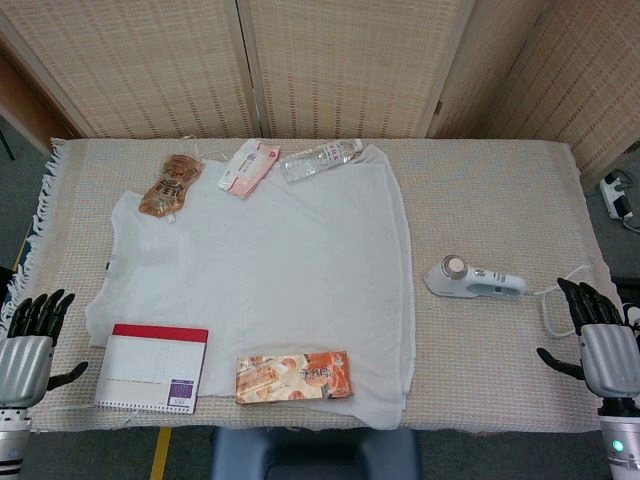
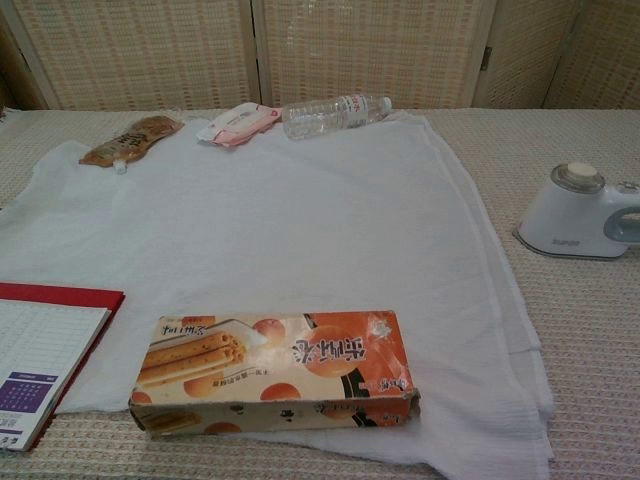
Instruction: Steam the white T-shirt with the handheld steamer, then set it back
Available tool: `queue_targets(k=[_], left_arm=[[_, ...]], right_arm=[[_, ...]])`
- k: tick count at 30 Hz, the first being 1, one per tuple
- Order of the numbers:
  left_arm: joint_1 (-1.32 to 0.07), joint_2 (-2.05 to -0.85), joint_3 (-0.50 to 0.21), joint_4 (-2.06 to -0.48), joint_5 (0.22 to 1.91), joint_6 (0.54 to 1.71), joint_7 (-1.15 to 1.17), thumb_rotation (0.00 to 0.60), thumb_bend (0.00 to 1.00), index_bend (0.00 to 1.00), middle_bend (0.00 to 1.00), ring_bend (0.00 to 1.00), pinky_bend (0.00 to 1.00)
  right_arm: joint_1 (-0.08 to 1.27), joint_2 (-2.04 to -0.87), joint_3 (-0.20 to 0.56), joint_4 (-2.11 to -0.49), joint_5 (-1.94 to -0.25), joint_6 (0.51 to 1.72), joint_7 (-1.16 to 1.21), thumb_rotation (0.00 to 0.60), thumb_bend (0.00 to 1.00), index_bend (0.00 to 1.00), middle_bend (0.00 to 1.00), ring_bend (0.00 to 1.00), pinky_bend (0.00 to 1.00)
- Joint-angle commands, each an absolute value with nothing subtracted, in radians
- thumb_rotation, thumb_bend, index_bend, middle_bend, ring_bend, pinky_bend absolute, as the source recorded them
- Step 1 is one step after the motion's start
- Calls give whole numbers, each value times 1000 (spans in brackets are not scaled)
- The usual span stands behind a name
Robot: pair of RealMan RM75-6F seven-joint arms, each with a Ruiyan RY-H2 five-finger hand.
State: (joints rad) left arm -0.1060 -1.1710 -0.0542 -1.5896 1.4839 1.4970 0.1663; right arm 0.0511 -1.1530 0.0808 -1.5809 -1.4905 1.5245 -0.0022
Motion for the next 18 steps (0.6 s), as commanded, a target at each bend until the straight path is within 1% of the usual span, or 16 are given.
queue_targets(k=[1, 12, 14, 18], left_arm=[[-108, -1171, -54, -1590, 1480, 1490, 173, 600, 90, 52, 95, 43, 55], [-106, -1165, -50, -1591, 1483, 1487, 163, 600, 90, 58, 95, 44, 54], [-106, -1165, -49, -1589, 1482, 1487, 159, 600, 90, 60, 96, 44, 54], [-108, -1164, -46, -1586, 1486, 1481, 153, 600, 89, 66, 95, 43, 54]], right_arm=[[50, -1155, 82, -1580, -1491, 1529, 0, 600, 0, 0, 116, 79, 148], [56, -1153, 82, -1585, -1490, 1513, -1, 600, 0, 0, 117, 85, 168], [66, -1149, 87, -1589, -1478, 1493, -7, 600, 0, 0, 117, 86, 169], [114, -1136, 116, -1596, -1433, 1415, -35, 600, 0, 0, 117, 86, 172]])
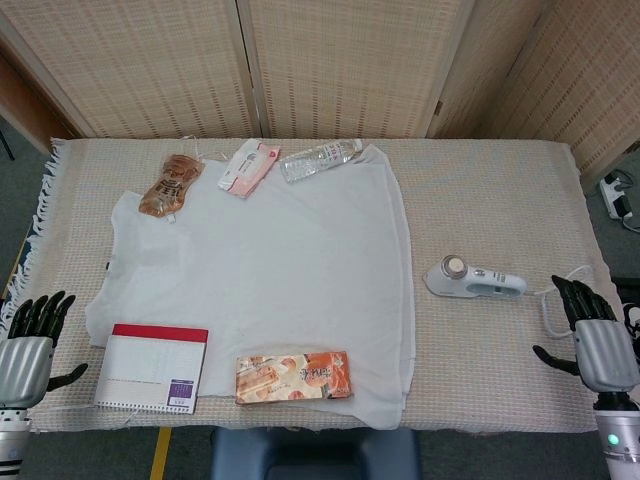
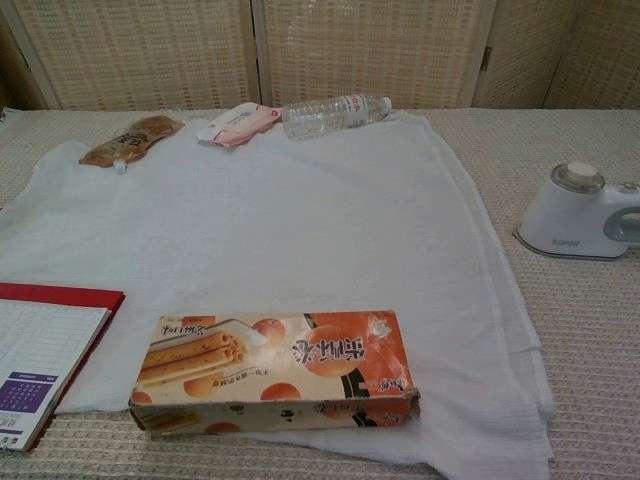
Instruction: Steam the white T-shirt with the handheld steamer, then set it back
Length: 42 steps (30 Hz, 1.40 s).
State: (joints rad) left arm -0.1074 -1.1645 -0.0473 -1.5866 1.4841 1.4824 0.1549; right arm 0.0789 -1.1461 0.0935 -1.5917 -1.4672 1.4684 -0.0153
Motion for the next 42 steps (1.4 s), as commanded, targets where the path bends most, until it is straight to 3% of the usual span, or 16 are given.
queue_targets(k=[1, 11, 18, 28, 42], left_arm=[[-108, -1163, -45, -1585, 1487, 1480, 151, 600, 90, 67, 96, 43, 55], [-99, -1156, -32, -1583, 1484, 1474, 142, 600, 90, 81, 95, 43, 54], [-99, -1153, -31, -1591, 1486, 1471, 143, 600, 89, 95, 95, 42, 54], [-96, -1155, -28, -1585, 1478, 1467, 139, 600, 91, 101, 94, 41, 55], [-97, -1159, -28, -1585, 1476, 1461, 141, 600, 90, 103, 94, 40, 55]], right_arm=[[127, -1134, 124, -1594, -1416, 1391, -39, 600, 0, 0, 117, 86, 172], [281, -1173, 197, -1478, -1253, 1140, -52, 600, 35, 13, 180, 103, 190], [373, -1251, 213, -1366, -1200, 1009, -36, 600, 51, 249, 312, 217, 265], [435, -1324, 200, -1258, -1176, 913, -13, 600, 52, 337, 410, 299, 299], [475, -1387, 191, -1159, -1163, 868, 11, 600, 76, 455, 513, 409, 379]])
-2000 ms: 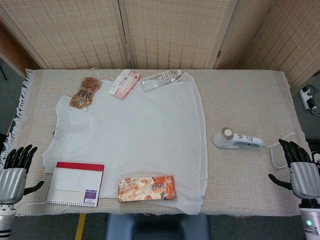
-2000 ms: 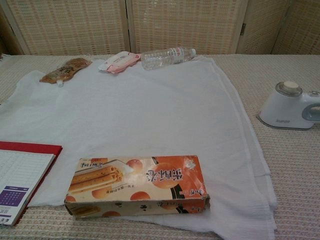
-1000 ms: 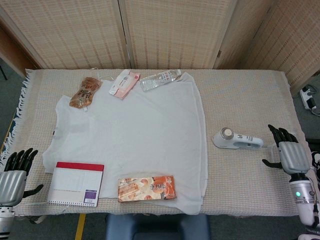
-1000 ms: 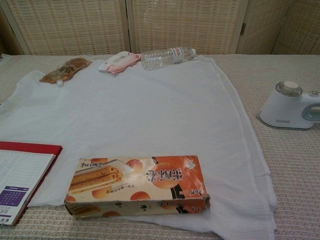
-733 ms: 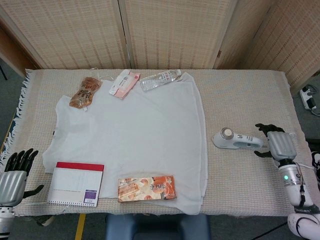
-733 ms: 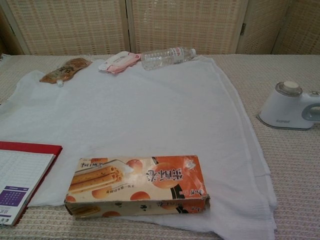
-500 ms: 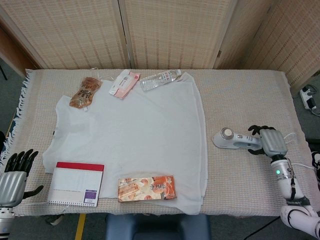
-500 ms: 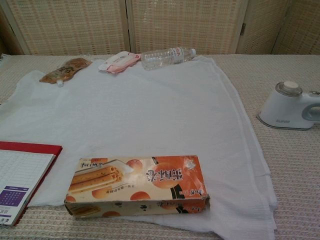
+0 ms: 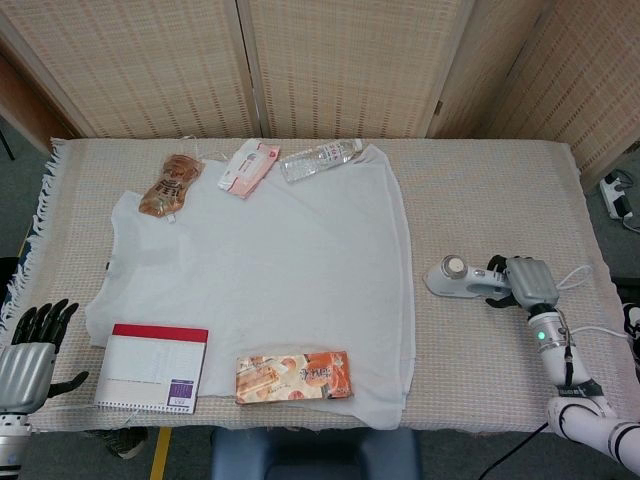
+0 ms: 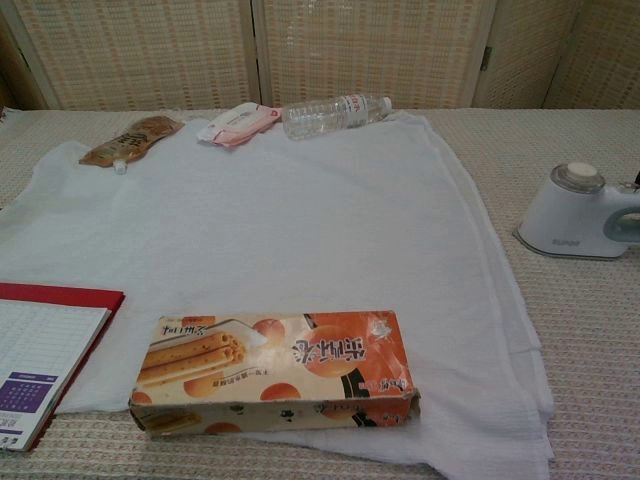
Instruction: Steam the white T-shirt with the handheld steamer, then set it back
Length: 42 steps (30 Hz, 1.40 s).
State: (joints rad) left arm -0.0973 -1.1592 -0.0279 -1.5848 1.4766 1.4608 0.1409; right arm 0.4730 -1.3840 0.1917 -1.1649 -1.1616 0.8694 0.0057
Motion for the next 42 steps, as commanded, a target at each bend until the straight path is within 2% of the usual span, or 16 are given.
queue_targets(k=[1, 6, 17, 27, 34, 42], left_arm=[[-96, -1158, -28, -1586, 1475, 1461, 142, 600, 90, 103, 94, 41, 55], [-96, -1159, -26, -1586, 1474, 1458, 142, 600, 89, 104, 94, 41, 54], [-95, -1164, -25, -1580, 1472, 1455, 140, 600, 90, 105, 94, 41, 55], [-96, -1168, -26, -1571, 1470, 1451, 135, 600, 90, 111, 94, 41, 55], [-118, -1165, -33, -1564, 1505, 1450, 119, 600, 90, 128, 101, 59, 56], [-237, -1146, -59, -1537, 1625, 1387, 16, 600, 97, 238, 224, 178, 185]], right_arm=[[477, -1389, 191, -1154, -1162, 865, 15, 600, 92, 457, 516, 411, 382], [487, -1397, 192, -1137, -1162, 852, 39, 600, 200, 459, 521, 415, 398], [496, -1419, 180, -1111, -1175, 846, 63, 600, 303, 498, 553, 452, 443], [491, -1487, 176, -1027, -1227, 875, 194, 600, 378, 669, 691, 603, 675], [474, -1538, 181, -967, -1292, 945, 398, 600, 414, 799, 831, 772, 847], [474, -1459, 192, -1094, -1371, 1008, 566, 600, 446, 820, 853, 816, 893]])
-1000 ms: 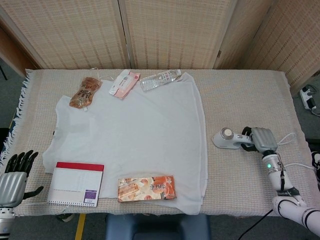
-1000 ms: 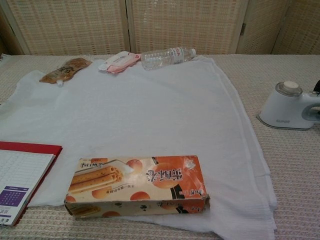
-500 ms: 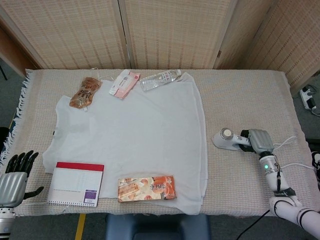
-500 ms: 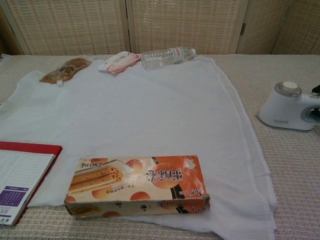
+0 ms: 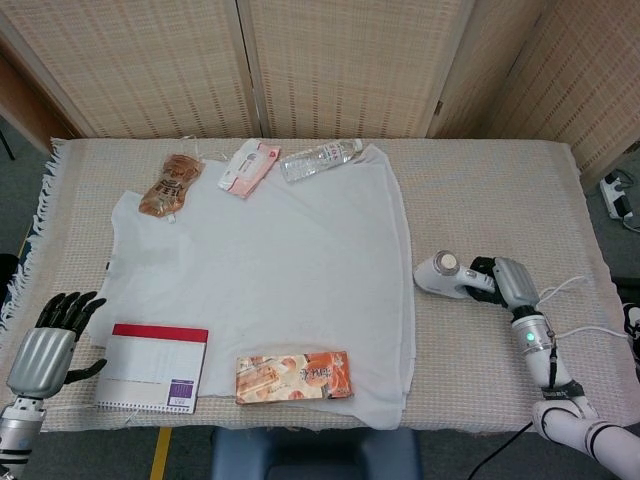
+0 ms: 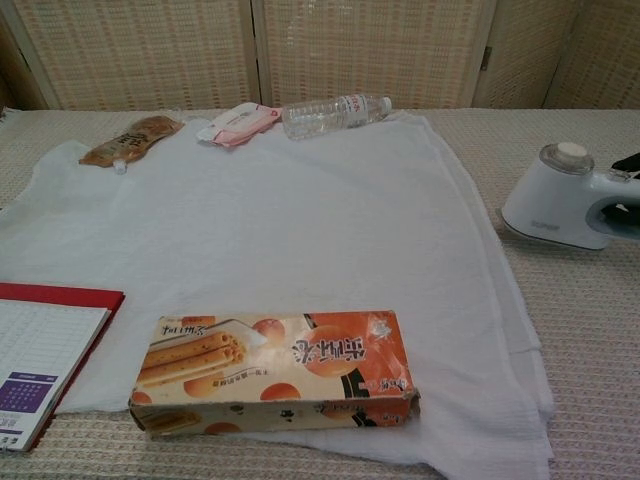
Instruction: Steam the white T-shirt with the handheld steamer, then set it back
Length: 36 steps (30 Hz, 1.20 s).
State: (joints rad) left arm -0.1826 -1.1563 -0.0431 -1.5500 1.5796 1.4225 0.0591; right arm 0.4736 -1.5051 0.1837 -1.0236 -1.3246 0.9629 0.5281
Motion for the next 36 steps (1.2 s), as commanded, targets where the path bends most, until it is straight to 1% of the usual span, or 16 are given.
queue_targets(k=[1, 4, 6, 8, 11, 12, 13, 15, 16, 17, 18, 21, 26, 29, 33, 36], left_arm=[[-258, -1143, -63, -1536, 1640, 1373, 6, 600, 101, 244, 235, 188, 195], [-343, -1140, -83, -1532, 1687, 1313, -45, 600, 138, 277, 286, 235, 209], [-401, -1144, -96, -1527, 1705, 1263, -90, 600, 180, 336, 342, 287, 231], [-468, -1157, -108, -1519, 1714, 1197, -140, 600, 221, 369, 381, 321, 250], [-557, -1183, -120, -1508, 1709, 1092, -175, 599, 263, 372, 378, 300, 218], [-590, -1195, -127, -1504, 1697, 1048, -177, 583, 273, 367, 367, 280, 194], [-614, -1206, -134, -1502, 1684, 1014, -174, 560, 279, 362, 359, 266, 177], [-658, -1224, -146, -1504, 1638, 934, -161, 398, 307, 331, 323, 218, 120], [-685, -1235, -156, -1517, 1597, 878, -162, 348, 317, 315, 303, 197, 97], [-706, -1241, -162, -1524, 1569, 837, -159, 317, 331, 298, 276, 169, 71], [-732, -1254, -171, -1526, 1539, 794, -151, 316, 343, 289, 254, 146, 50], [-786, -1297, -183, -1502, 1477, 719, -100, 299, 383, 278, 230, 121, 22], [-845, -1373, -180, -1429, 1359, 619, -12, 298, 405, 252, 191, 81, 6], [-857, -1413, -169, -1381, 1296, 601, 37, 291, 405, 244, 183, 66, 2], [-850, -1451, -151, -1334, 1235, 614, 76, 294, 403, 243, 179, 65, 1], [-846, -1462, -132, -1319, 1213, 620, 107, 296, 399, 213, 153, 65, 1]], right_arm=[[477, -1446, 195, -1116, -1375, 1013, 567, 600, 447, 820, 853, 816, 893], [499, -1399, 217, -1200, -1375, 1002, 564, 600, 447, 821, 853, 815, 893], [518, -1375, 231, -1247, -1369, 986, 546, 600, 448, 820, 853, 816, 893], [541, -1354, 247, -1293, -1360, 968, 512, 600, 448, 821, 853, 816, 893], [575, -1339, 267, -1340, -1341, 946, 441, 600, 450, 820, 853, 816, 893], [588, -1336, 275, -1357, -1331, 937, 414, 600, 450, 820, 853, 816, 893], [598, -1333, 281, -1369, -1322, 931, 394, 600, 453, 820, 853, 816, 893], [615, -1330, 291, -1390, -1302, 917, 355, 600, 458, 820, 853, 816, 893], [626, -1328, 297, -1401, -1287, 908, 330, 600, 459, 820, 853, 816, 893], [633, -1327, 300, -1408, -1276, 902, 313, 600, 461, 820, 853, 816, 893], [642, -1327, 304, -1418, -1261, 895, 291, 600, 464, 820, 853, 815, 893], [658, -1327, 307, -1438, -1233, 884, 243, 600, 473, 820, 853, 816, 893], [676, -1345, 298, -1438, -1198, 868, 189, 600, 478, 819, 853, 815, 893], [688, -1368, 294, -1418, -1178, 860, 171, 600, 478, 819, 853, 815, 893], [710, -1414, 287, -1374, -1163, 843, 160, 600, 479, 818, 853, 815, 893], [729, -1456, 280, -1331, -1163, 836, 143, 600, 483, 819, 853, 816, 893]])
